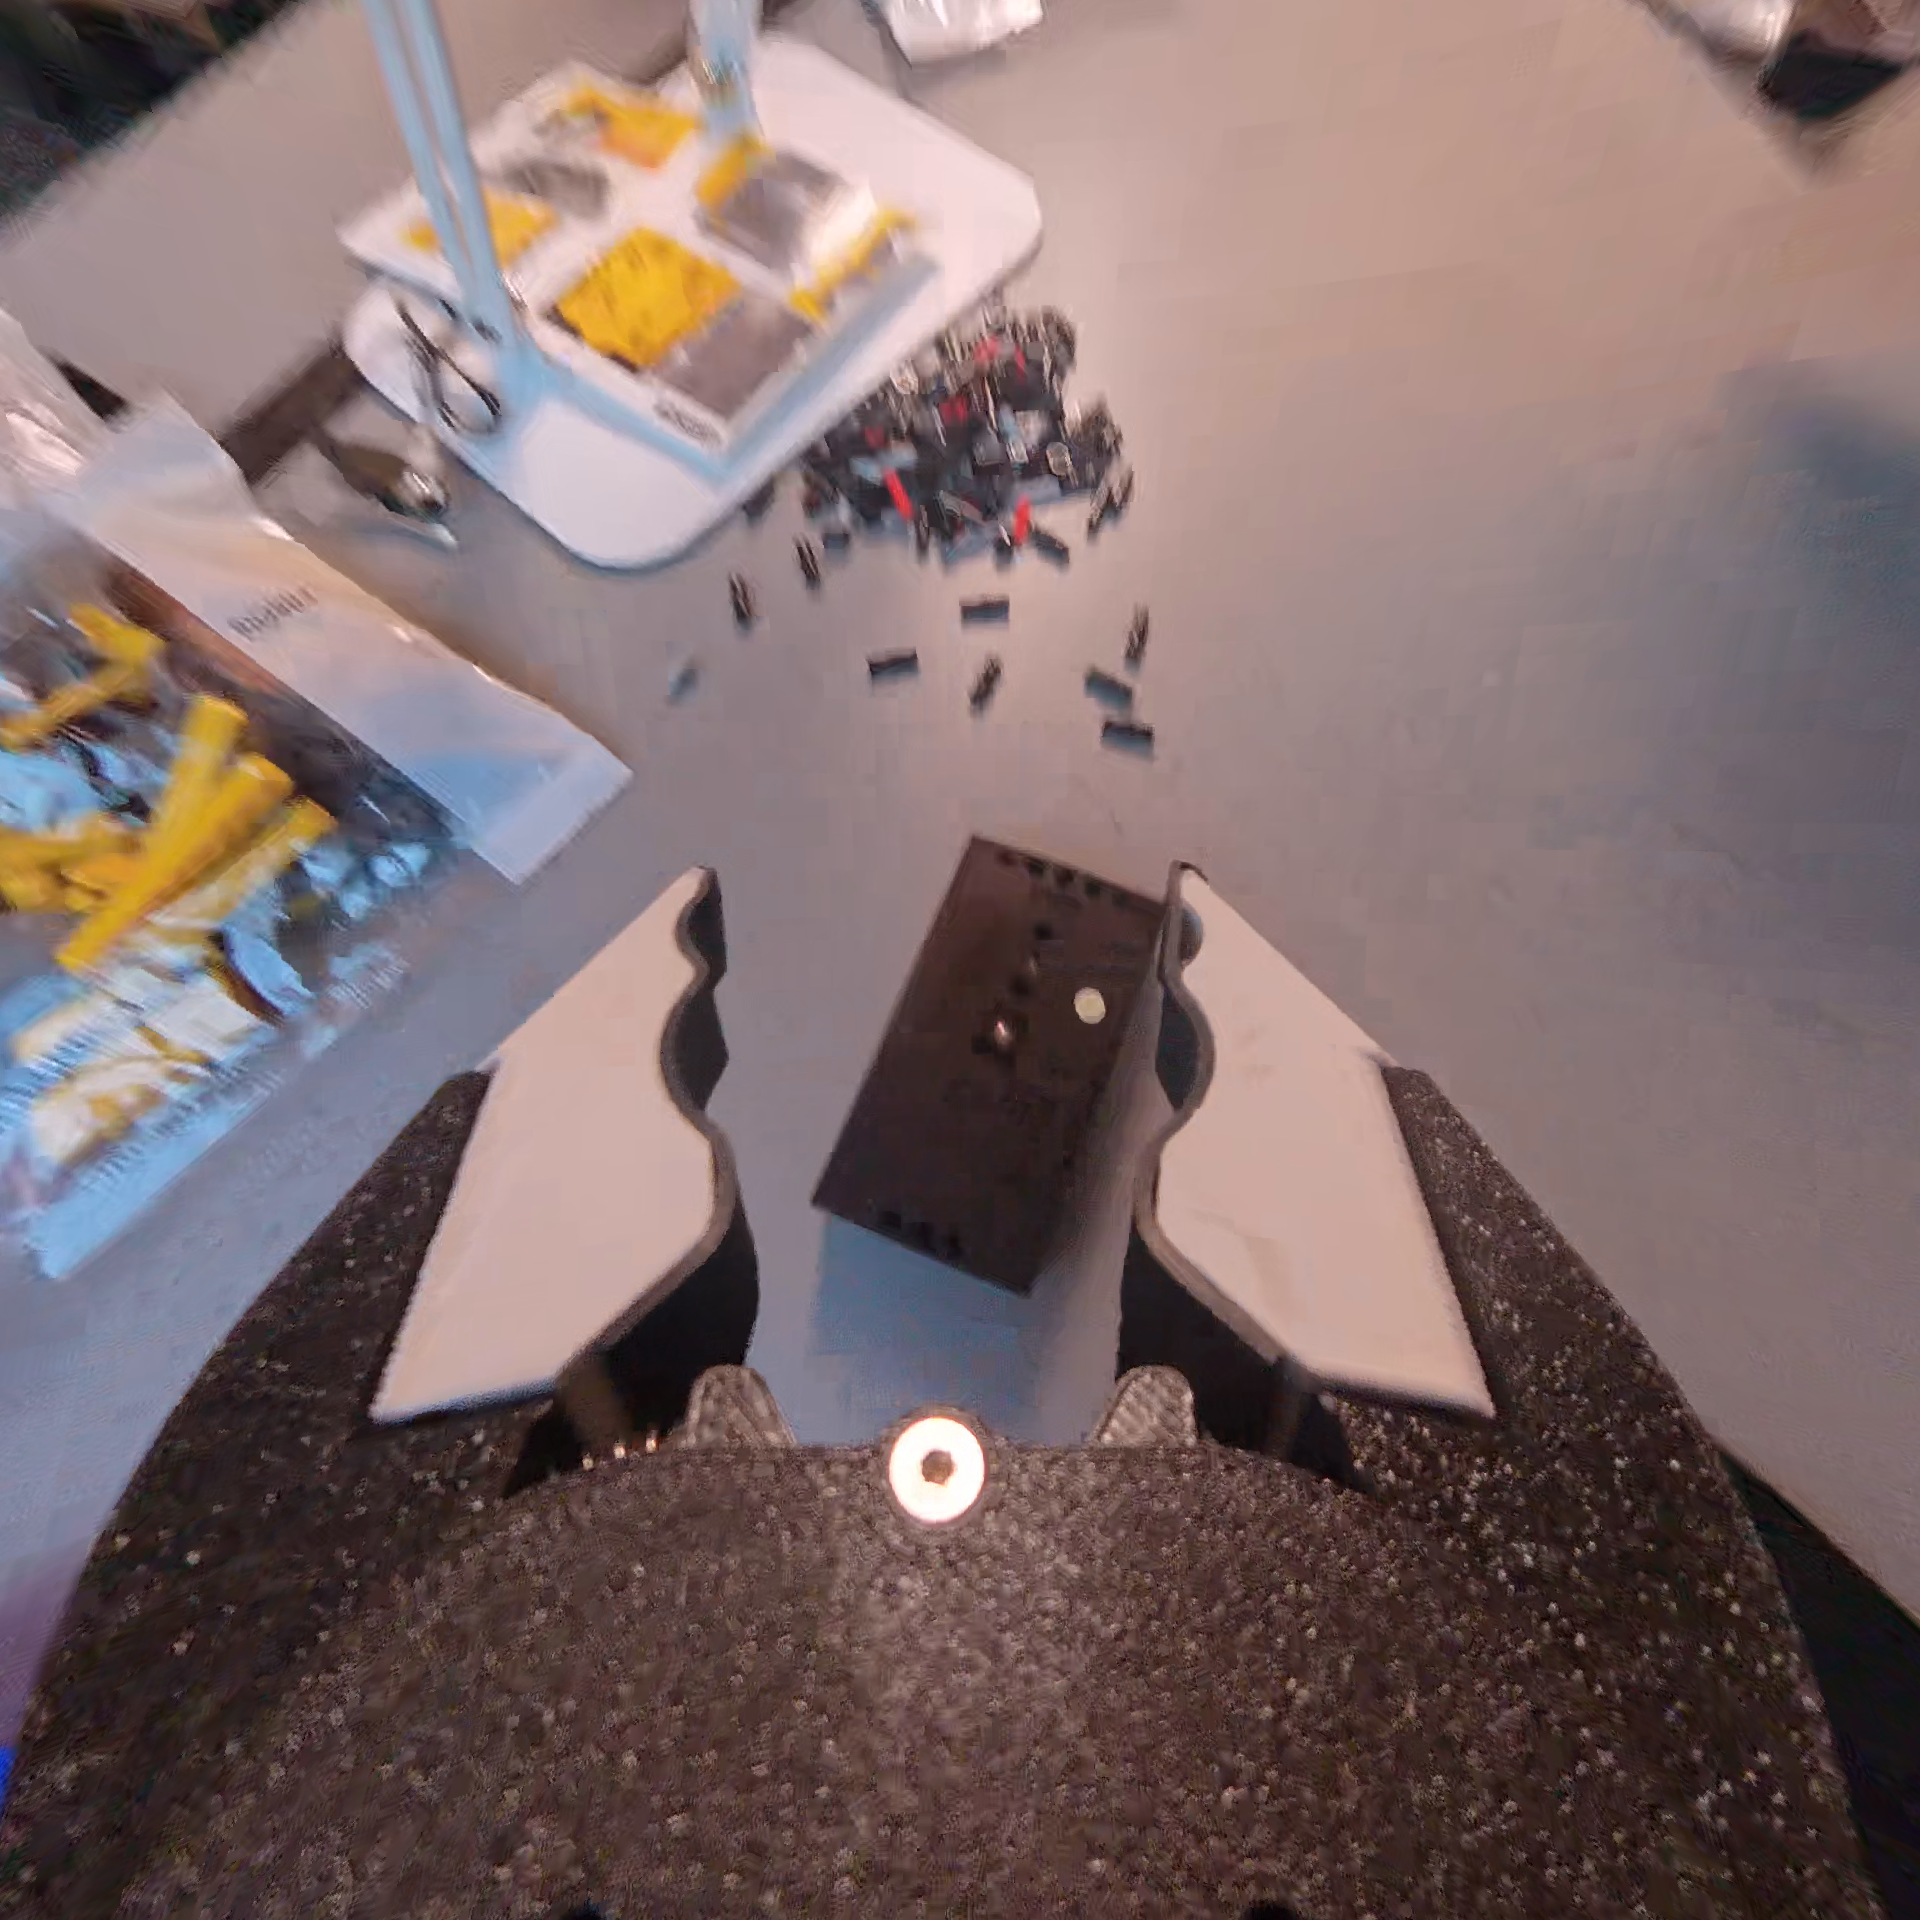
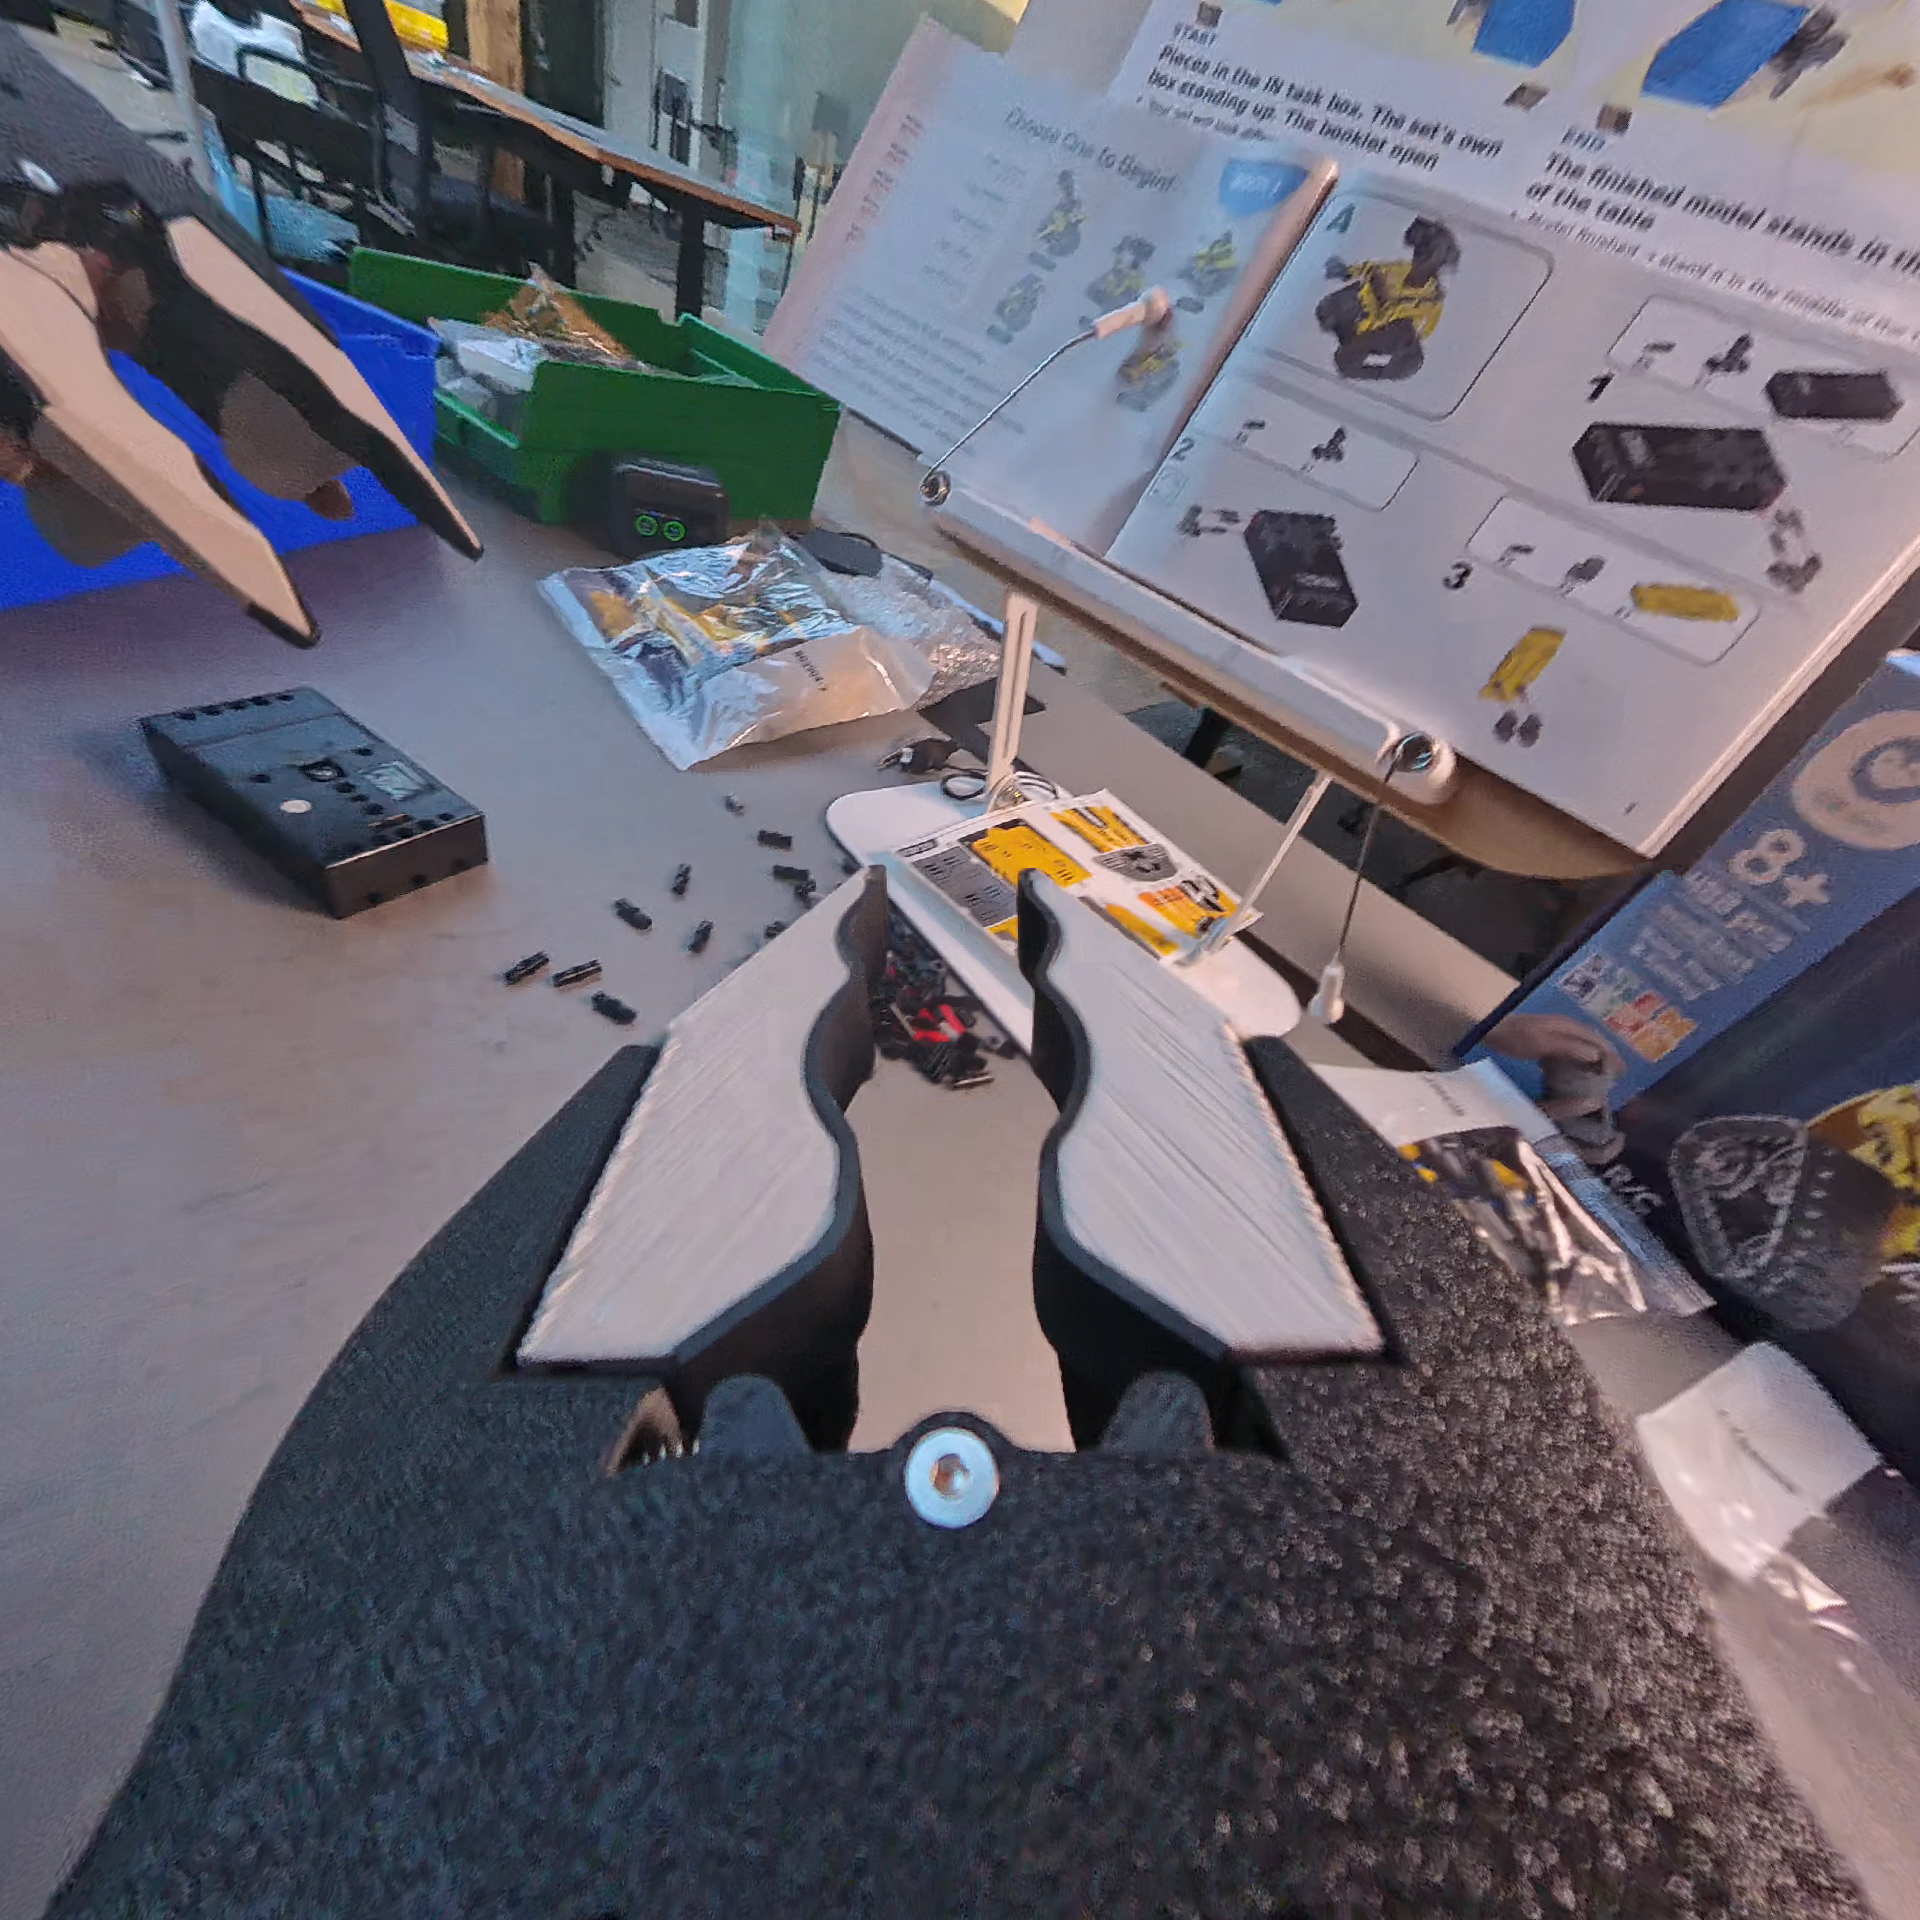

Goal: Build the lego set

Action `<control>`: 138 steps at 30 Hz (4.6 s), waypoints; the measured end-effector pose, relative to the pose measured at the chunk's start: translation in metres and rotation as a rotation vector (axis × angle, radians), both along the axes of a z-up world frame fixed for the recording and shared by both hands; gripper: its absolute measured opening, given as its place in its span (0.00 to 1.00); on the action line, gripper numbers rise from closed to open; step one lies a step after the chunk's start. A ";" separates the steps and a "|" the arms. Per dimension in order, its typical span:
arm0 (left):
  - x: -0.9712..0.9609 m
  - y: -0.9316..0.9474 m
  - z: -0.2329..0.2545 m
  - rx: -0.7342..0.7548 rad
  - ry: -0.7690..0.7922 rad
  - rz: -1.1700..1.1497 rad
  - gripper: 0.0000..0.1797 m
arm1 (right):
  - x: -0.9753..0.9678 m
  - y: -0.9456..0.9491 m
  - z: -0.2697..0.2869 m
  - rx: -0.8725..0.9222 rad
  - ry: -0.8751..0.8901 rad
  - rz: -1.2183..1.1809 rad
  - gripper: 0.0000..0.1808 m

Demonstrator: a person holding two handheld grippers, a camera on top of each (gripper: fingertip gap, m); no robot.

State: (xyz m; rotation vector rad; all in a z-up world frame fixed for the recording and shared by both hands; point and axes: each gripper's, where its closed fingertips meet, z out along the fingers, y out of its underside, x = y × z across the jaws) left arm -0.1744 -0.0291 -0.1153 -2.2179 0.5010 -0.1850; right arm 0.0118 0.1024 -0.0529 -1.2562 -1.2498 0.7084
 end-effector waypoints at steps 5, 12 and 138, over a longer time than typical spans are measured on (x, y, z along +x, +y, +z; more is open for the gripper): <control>-0.008 -0.038 -0.078 -0.298 0.203 -0.087 0.46 | -0.012 -0.018 -0.024 0.004 -0.024 0.064 0.12; 0.059 -0.019 -0.051 -0.265 -0.167 -0.223 0.35 | -0.025 -0.045 -0.044 0.078 -0.040 0.216 0.12; -0.116 0.071 -0.016 0.305 0.063 0.641 0.32 | 0.089 0.107 -0.059 0.067 -0.635 -0.041 0.24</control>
